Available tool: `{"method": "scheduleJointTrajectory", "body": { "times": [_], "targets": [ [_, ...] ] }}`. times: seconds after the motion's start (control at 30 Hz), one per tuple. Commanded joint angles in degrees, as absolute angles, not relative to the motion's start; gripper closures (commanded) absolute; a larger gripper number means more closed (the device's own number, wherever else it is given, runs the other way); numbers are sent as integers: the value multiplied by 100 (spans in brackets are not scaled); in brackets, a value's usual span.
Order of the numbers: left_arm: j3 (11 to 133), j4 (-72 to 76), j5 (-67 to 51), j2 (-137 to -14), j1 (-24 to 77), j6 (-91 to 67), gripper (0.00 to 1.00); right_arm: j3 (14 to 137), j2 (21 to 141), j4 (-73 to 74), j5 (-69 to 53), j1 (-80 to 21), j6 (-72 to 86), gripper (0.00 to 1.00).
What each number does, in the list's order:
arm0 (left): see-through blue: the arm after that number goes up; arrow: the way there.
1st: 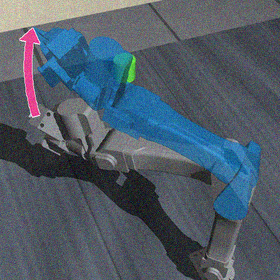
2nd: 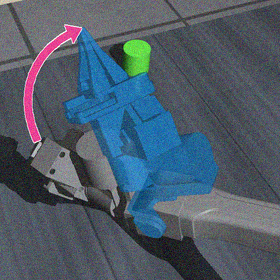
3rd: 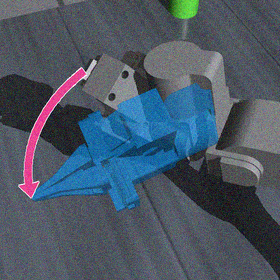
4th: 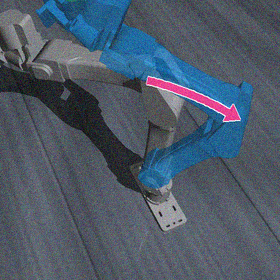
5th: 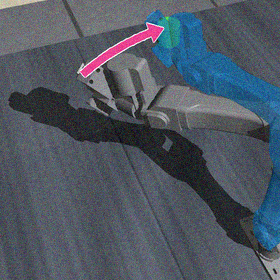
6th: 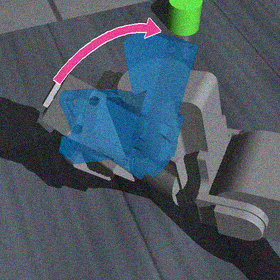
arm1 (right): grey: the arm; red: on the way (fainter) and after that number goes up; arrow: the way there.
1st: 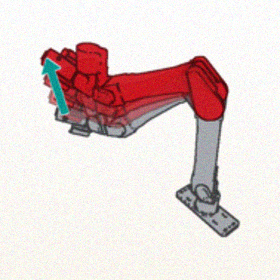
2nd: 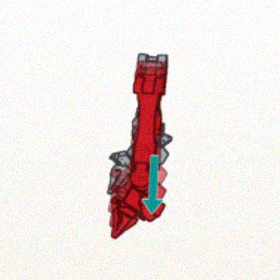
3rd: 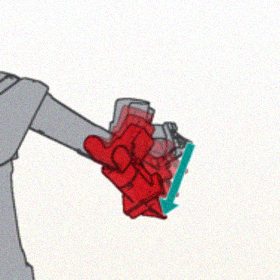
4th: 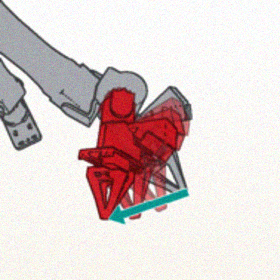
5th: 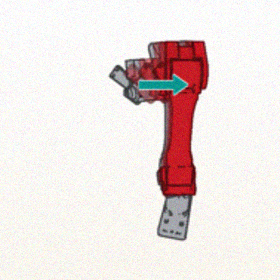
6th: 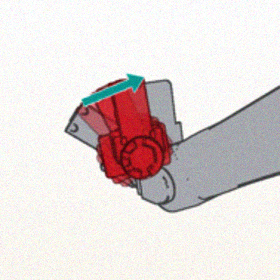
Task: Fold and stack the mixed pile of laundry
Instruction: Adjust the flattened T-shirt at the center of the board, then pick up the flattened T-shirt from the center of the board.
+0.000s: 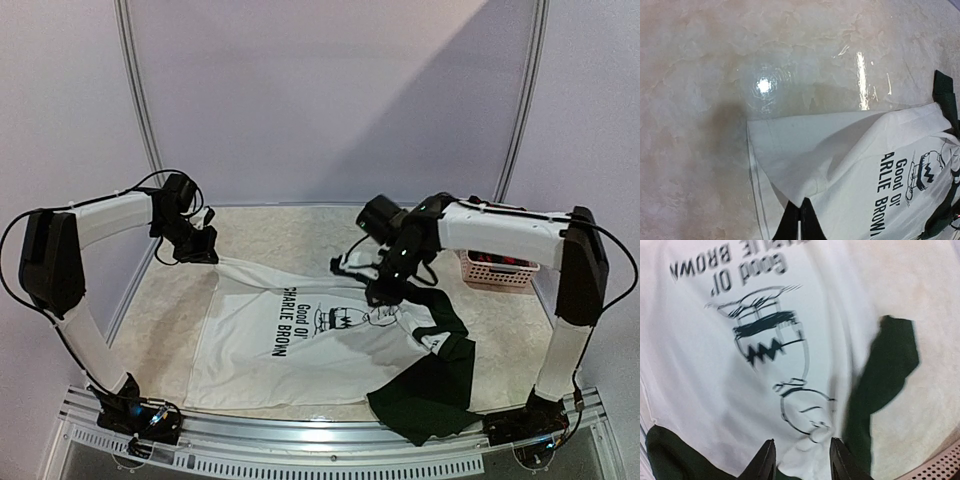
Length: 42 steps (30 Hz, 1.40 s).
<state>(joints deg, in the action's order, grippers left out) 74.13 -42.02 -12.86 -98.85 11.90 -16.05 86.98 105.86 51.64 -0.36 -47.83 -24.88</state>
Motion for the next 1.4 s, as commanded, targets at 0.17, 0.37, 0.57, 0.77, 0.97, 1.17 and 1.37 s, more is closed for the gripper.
{"method": "scheduleJointTrajectory", "body": {
  "times": [0.17, 0.37, 0.57, 0.77, 0.97, 1.17, 1.37],
  "targets": [
    [7348, -4021, -1328, -9998, 1207, -1619, 100, 10281, 11016, 4841, -1952, -2570, -1109, 63],
    [7361, -4102, -1283, -9996, 1213, -1543, 100, 11333, 12696, 5315, -2374, -2377, -940, 56],
    [7391, -4128, -1310, -9970, 1210, -1525, 100, 11742, 13584, 5540, -2242, -2382, -797, 49],
    [7370, -4160, -1310, -9941, 1211, -1466, 100, 11451, 13673, 5676, -2393, -2381, -777, 50],
    [7330, -4114, -1318, -9992, 1213, -1481, 100, 11202, 13687, 5748, -2511, -2380, -804, 56],
    [7330, -4146, -1295, -9948, 1213, -1468, 100, 11140, 13595, 5751, -2408, -2371, -800, 69],
    [7313, -4179, -1275, -9868, 1209, -1464, 100, 11297, 13211, 5701, -1986, -2286, -874, 86]
  ]
}}
